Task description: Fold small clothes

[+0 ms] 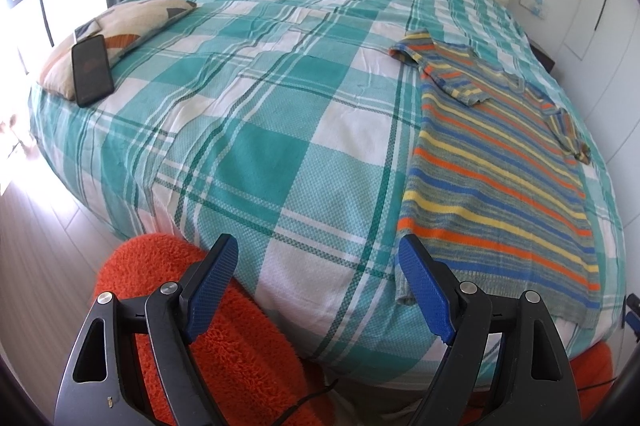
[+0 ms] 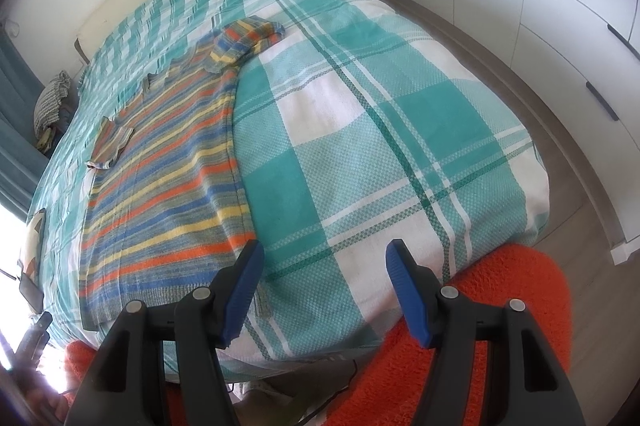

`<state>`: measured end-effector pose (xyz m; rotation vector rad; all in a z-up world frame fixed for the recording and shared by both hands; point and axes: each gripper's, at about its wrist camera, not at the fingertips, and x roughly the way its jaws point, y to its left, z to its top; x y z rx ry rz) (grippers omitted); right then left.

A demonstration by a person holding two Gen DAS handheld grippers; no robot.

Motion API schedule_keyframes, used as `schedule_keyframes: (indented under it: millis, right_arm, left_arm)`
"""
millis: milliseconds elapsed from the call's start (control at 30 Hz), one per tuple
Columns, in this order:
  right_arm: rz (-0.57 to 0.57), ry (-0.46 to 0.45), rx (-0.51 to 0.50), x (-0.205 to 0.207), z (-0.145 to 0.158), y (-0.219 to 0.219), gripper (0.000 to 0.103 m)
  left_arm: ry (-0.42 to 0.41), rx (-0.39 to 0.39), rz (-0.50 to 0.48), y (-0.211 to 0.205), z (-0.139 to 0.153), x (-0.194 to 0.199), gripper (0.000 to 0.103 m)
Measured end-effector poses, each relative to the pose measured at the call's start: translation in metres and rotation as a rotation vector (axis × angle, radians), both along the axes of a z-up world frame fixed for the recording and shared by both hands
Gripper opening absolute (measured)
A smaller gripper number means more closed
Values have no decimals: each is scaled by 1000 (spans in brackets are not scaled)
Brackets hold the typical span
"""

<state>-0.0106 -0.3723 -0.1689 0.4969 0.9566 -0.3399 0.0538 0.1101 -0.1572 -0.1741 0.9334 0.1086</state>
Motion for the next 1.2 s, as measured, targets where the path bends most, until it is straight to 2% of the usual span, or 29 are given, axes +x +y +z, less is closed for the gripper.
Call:
schedule_keyframes:
  millis: [300, 433, 467, 567, 633, 700, 767, 833, 900, 1033, 1067, 1100, 1133, 1167, 1200]
  right_arm:
    - [9, -8, -7, -1, 3, 3, 63]
    - [107, -28, -22, 18, 23, 0, 63]
    - [142, -49, -51, 25, 35, -2, 63]
    - [254, -144, -234, 56, 89, -4, 63]
    - [329, -196, -352, 84, 118, -4, 74]
    - [408, -212, -408, 120, 127, -3, 77]
    - [493, -179, -419, 165, 117, 1, 77]
    - [573, -115, -401, 214, 91, 11, 77]
    - [644, -54, -381, 259, 59, 26, 70]
    - [731, 78, -471, 328, -6, 60, 67]
    - [745, 110, -495, 341, -21, 65, 65]
    - [745, 138, -511, 351, -34, 67, 54]
    - [732, 170, -506, 360, -45, 64, 40]
    - [697, 188, -463, 367, -51, 55, 6]
    - [641, 166, -417, 368, -47, 41, 5]
  left_arm:
    - [-3, 1, -3, 0, 1, -1, 84]
    - [-22, 4, 10, 2, 4, -3, 86]
    - [-24, 4, 15, 3, 5, -3, 87]
    - [-13, 2, 20, 3, 2, -1, 88]
    - [-10, 10, 18, 1, 2, 0, 88]
    - [-11, 20, 13, -1, 3, 0, 88]
    - [-8, 30, 11, -2, 3, 0, 88]
    - [-2, 37, 12, -2, 4, 0, 88]
    - [5, 43, 19, 0, 4, -1, 88]
    - [23, 48, 42, 6, 4, -3, 88]
    - [30, 47, 46, 7, 3, -3, 88]
    - [39, 48, 50, 7, 1, -3, 88]
    - [49, 49, 54, 8, 0, -2, 88]
    - [59, 48, 57, 9, -2, -1, 88]
    - [63, 46, 60, 10, -3, -1, 88]
